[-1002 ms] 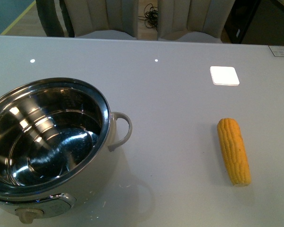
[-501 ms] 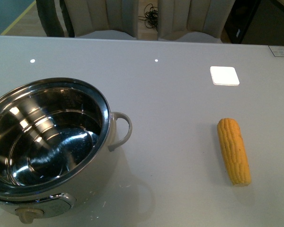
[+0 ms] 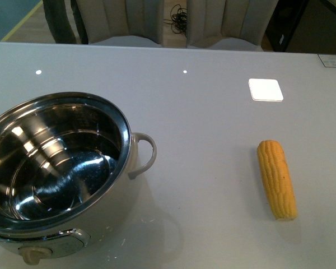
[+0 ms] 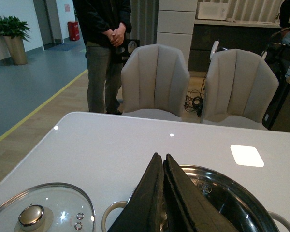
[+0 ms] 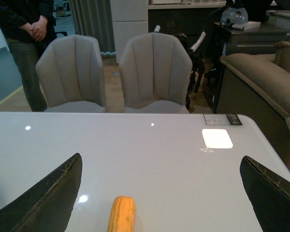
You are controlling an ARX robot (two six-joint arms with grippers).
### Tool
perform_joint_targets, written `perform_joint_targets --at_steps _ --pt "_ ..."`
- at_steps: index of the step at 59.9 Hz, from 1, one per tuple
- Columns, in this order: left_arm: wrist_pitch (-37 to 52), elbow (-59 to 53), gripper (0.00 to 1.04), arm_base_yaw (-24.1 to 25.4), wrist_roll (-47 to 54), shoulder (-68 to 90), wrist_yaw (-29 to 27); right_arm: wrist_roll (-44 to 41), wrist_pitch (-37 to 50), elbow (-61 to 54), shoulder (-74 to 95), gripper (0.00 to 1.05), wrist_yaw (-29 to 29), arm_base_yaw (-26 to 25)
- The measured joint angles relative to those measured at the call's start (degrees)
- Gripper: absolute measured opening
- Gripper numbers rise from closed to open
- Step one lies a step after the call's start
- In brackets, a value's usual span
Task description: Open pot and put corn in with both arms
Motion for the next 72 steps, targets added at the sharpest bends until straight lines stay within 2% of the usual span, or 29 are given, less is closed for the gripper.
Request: perform_joint_targets --at_steps 3,7,24,30,38,43,46,50,60,72 --pt "0.0 0.0 0.12 0.0 0.1 0.0 0.0 0.0 0.0 0.0 0.0 0.96 0.0 0.0" --pt "0.0 0.0 0.28 0.0 0.1 0.0 0.0 0.0 0.0 0.0 0.0 0.96 0.0 0.0" --pt "0.0 0.0 0.78 0.0 0.1 0.0 0.0 0.0 0.0 0.0 0.0 0.96 0.0 0.0" --pt "0.0 0.0 0.99 0.0 0.1 0.0 0.0 0.0 0.0 0.0 0.0 0.96 0.0 0.0" --pt "0.0 0.0 0.98 0.0 0.2 0.0 0.0 0.0 0.0 0.0 0.0 0.96 0.0 0.0" --pt "0.0 0.0 0.98 0.0 0.2 0.0 0.0 4.4 -14.4 5.5 8.1 0.96 4.9 1.5" --pt "0.0 0.0 0.98 0.0 0.2 -0.1 0.1 6.6 -20.3 7.7 13.9 0.96 4.9 2.1" --pt "-0.1 0.0 0.98 0.0 0.2 -0.1 0.0 8.4 -20.8 7.8 18.8 0.96 5.0 3.3" --pt "-0.1 0.0 0.98 0.0 0.2 -0.1 0.0 10.5 -10.1 8.5 32.8 0.96 4.9 6.9" --pt "-0.1 0.0 0.98 0.0 0.2 -0.1 0.0 10.3 11.3 12.4 61.9 0.96 4.7 10.0"
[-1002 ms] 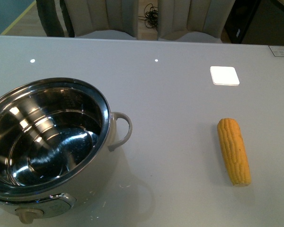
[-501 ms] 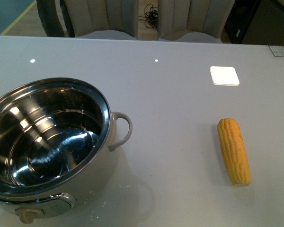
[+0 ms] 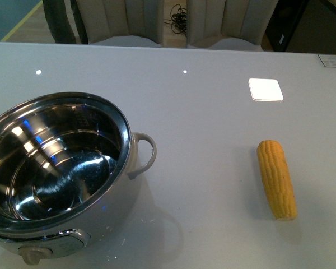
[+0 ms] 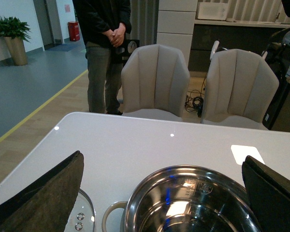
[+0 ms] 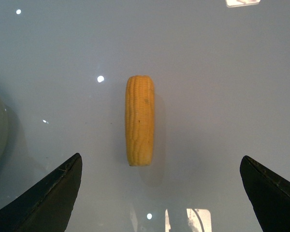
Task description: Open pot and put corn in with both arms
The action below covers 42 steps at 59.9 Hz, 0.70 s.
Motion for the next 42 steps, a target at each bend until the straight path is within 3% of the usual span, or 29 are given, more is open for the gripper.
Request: perform_joint_targets --at_steps 8,16,42 --pt "0.0 0.0 0.98 0.0 0.0 0.0 0.0 -0.9 11.7 5.2 21.3 0.96 0.0 1.6" --pt "0.0 0.0 0.98 0.0 0.0 0.0 0.0 -2.1 16.9 10.4 36.2 0.96 1.0 2.4" --pt "0.0 0.0 0.98 0.0 0.0 0.0 0.0 -6.2 18.5 23.4 59.9 0.96 1.8 3.3"
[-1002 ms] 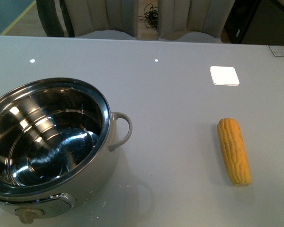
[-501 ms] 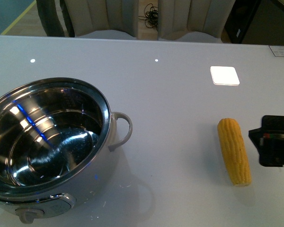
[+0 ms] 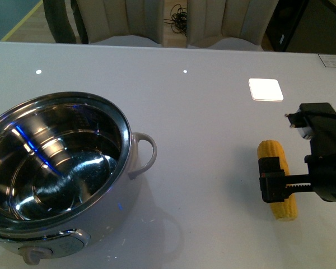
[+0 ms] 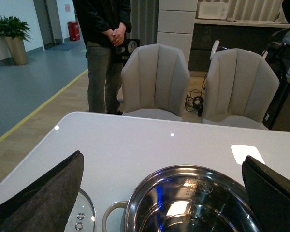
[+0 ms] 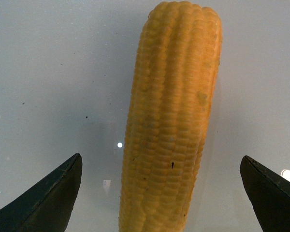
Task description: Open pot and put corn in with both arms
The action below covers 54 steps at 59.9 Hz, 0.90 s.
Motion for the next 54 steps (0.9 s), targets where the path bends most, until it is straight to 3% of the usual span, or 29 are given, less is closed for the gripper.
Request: perform_joint_targets --at_steps 20,25,40,47,54 --pt "0.0 0.0 0.98 0.0 0.0 0.0 0.0 -1.0 -0.9 4.9 6.1 0.95 0.0 -0.4" --pt "0.0 0.0 0.98 0.0 0.0 0.0 0.0 -1.0 -1.4 5.7 7.1 0.87 -0.2 -0.4" --pt "0.0 0.0 0.98 0.0 0.0 0.0 0.0 -1.1 -1.8 5.8 7.6 0.48 -0.5 -0.5" --pt "0.0 0.0 0.98 0.0 0.0 0.0 0.0 -1.2 -1.1 5.2 7.5 0.36 -1.1 -0.8" --pt "0.0 0.0 0.98 0.0 0.0 0.0 0.0 -1.9 -0.6 3.7 6.5 0.34 -1.9 -1.2"
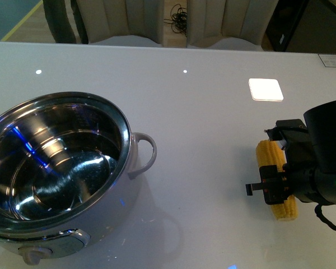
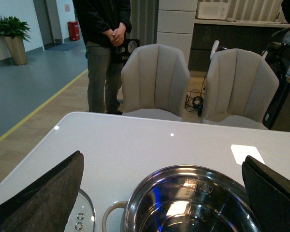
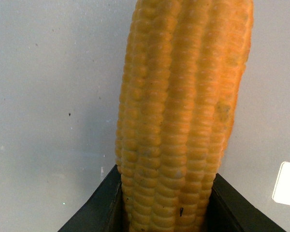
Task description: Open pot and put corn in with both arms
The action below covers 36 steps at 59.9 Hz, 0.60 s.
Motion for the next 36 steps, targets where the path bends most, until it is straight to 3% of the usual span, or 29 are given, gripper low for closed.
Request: perform_joint_targets --at_steps 5,19,36 --pt "0.0 0.0 0.98 0.0 0.0 0.0 0.0 -0.6 -0.1 -3.5 -5.0 0.42 -2.6 -1.1" --pt "0.0 0.0 0.98 0.0 0.0 0.0 0.0 -0.5 -5.5 -5.7 -21.9 0.41 -8.5 -1.5" --pt "0.0 0.0 0.98 0.0 0.0 0.0 0.0 3.9 -11.3 -2.9 -34.2 0.41 -11.7 5.7"
